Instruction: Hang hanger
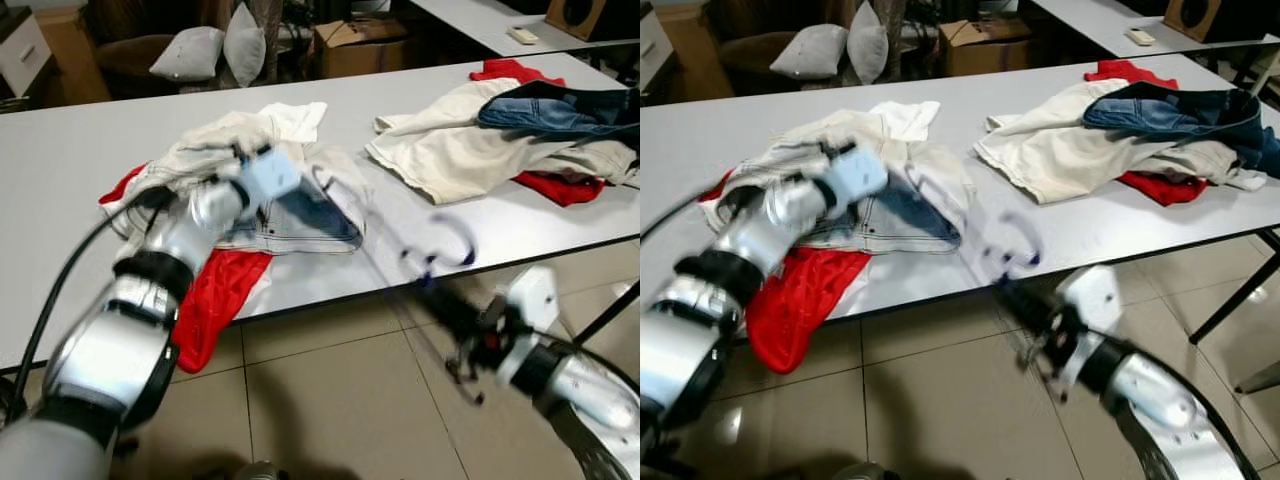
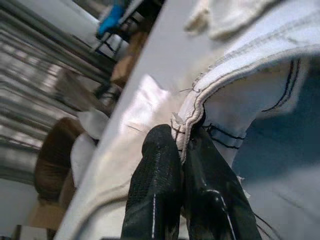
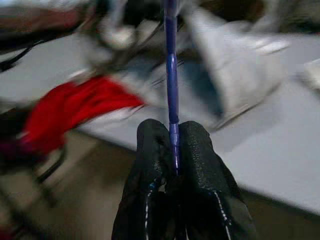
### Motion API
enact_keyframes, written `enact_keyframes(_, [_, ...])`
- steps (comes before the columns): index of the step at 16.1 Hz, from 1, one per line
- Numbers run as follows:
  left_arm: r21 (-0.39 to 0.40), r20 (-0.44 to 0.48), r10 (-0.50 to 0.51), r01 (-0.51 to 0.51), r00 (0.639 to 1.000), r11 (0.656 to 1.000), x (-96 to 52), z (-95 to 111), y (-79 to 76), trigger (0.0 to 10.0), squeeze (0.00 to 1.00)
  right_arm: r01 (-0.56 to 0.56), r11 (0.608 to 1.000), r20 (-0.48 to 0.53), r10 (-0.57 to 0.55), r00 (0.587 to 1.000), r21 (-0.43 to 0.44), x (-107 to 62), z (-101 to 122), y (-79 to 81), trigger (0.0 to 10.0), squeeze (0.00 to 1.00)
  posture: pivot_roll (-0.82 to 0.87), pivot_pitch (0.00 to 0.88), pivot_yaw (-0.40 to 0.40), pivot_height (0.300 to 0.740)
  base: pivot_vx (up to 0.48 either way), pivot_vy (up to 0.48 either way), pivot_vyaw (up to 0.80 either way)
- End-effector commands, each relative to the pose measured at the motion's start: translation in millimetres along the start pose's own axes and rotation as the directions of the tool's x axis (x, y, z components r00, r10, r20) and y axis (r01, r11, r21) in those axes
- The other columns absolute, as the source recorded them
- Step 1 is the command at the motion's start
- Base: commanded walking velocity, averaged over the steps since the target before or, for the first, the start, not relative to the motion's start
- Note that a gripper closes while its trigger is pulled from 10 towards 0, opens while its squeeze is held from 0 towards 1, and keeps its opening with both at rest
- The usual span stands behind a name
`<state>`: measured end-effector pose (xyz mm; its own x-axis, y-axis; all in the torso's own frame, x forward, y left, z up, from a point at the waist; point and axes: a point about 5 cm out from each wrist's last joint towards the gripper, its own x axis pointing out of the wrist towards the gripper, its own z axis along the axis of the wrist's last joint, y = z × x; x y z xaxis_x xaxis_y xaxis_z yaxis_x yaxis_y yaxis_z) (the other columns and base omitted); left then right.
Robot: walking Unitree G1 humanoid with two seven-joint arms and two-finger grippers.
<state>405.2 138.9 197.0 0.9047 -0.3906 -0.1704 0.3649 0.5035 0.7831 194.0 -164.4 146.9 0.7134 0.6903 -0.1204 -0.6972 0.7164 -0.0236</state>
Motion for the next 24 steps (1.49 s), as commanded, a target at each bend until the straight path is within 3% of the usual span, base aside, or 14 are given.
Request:
enact_keyframes(1, [-0.022,-0.005,0.044,-0.044,0.999,0.999,0.6,6,18.3,0.0,0.00,-0.063,0.998,-0.026,0.063,0.998,0.020,-3.1,0,5.8,10.0,0.00,-0.02,0.000,0.071,0.740,0.000,0.000,0.00])
enact_keyframes(3, [-0.007,0.016,0.080,-0.080,0.997,0.997,0.0,18,40.6,0.0,0.00,-0.106,0.993,-0.073,0.110,0.991,0.050,-5.5,-7,11.9,10.0,0.00,-0.01,0.000,0.075,0.740,0.000,0.000,0.00])
enact_keyframes(6, [-0.003,0.078,0.037,-0.037,0.996,0.999,-2.6,34,56.8,0.0,0.00,0.006,0.998,-0.159,0.005,0.987,0.070,6.0,-23,1.2,10.0,0.00,0.00,0.000,0.083,0.740,0.000,0.000,0.00])
enact_keyframes(8, [-0.014,0.118,-0.023,0.025,0.993,1.000,-2.4,43,54.4,0.0,0.00,0.060,0.995,-0.162,-0.046,0.986,0.082,19.7,-28,-8.0,10.0,0.00,0.01,0.000,0.087,0.740,0.000,0.000,0.00])
enact_keyframes(9, [-0.008,0.159,-0.102,0.104,0.982,0.995,-0.4,52,43.3,0.0,0.00,0.074,0.990,-0.104,-0.062,0.993,0.118,40.0,-22,-16.2,10.0,0.00,0.02,0.000,0.088,0.740,0.000,0.000,0.00])
enact_keyframes(11, [-0.002,0.173,-0.129,0.132,0.976,0.991,0.7,56,37.6,0.0,0.00,0.062,0.989,-0.076,-0.052,0.996,0.136,51.0,-19,-18.7,10.0,0.00,0.02,0.000,0.089,0.740,0.000,0.000,0.00])
enact_keyframes(13, [0.007,0.195,-0.166,0.168,0.967,0.986,2.5,65,28.8,0.0,0.00,0.033,0.979,-0.040,-0.026,0.999,0.201,81.9,-14,-24.9,10.0,0.00,0.03,0.000,0.088,0.740,0.000,0.000,0.00])
enact_keyframes(15, [0.002,0.202,-0.176,0.179,0.963,0.984,0.9,68,28.8,0.0,0.00,0.062,0.963,-0.061,-0.048,0.997,0.262,97.3,-18,-32.7,10.0,0.00,0.03,0.000,0.085,0.740,0.000,0.000,0.00])
enact_keyframes(17, [0.009,0.190,-0.170,0.171,0.967,0.985,-1.8,65,33.1,0.0,0.00,0.121,0.941,-0.075,-0.102,0.992,0.315,101.6,-20,-40.0,10.0,0.00,0.04,0.000,0.082,0.740,0.000,0.000,0.00])
enact_keyframes(19, [0.012,0.153,-0.164,0.164,0.975,0.986,-11.1,54,45.6,0.0,0.00,0.339,0.858,-0.074,-0.337,0.939,0.387,97.6,-16,-81.3,10.0,0.00,0.04,0.000,0.077,0.740,0.000,0.000,0.00])
enact_keyframes(20, [0.015,0.140,-0.162,0.161,0.977,0.987,-12.4,52,47.4,0.0,0.00,0.368,0.837,-0.069,-0.373,0.925,0.405,95.8,-13,-89.3,10.0,0.00,0.04,0.000,0.077,0.740,0.000,0.000,0.00])
enact_keyframes(21, [0.012,0.109,-0.137,0.137,0.985,0.991,-17.0,43,56.3,0.0,0.00,0.416,0.819,-0.026,-0.443,0.896,0.396,88.9,5,-112.4,10.0,0.00,0.05,0.000,0.061,0.740,0.000,0.000,0.00])
enact_keyframes(22, [0.007,0.105,-0.120,0.120,0.987,0.993,-18.5,42,61.2,0.0,0.00,0.420,0.825,-0.001,-0.454,0.891,0.378,86.7,14,-120.3,10.0,0.00,0.05,0.000,0.061,0.740,0.000,0.000,0.00])
enact_keyframes(24, [-0.048,0.130,-0.025,0.031,0.991,0.998,-24.8,49,91.4,0.0,0.00,0.424,0.869,0.153,-0.469,0.870,0.254,80.2,79,-155.2,10.0,0.00,0.05,0.000,0.053,0.740,0.000,0.000,0.00])
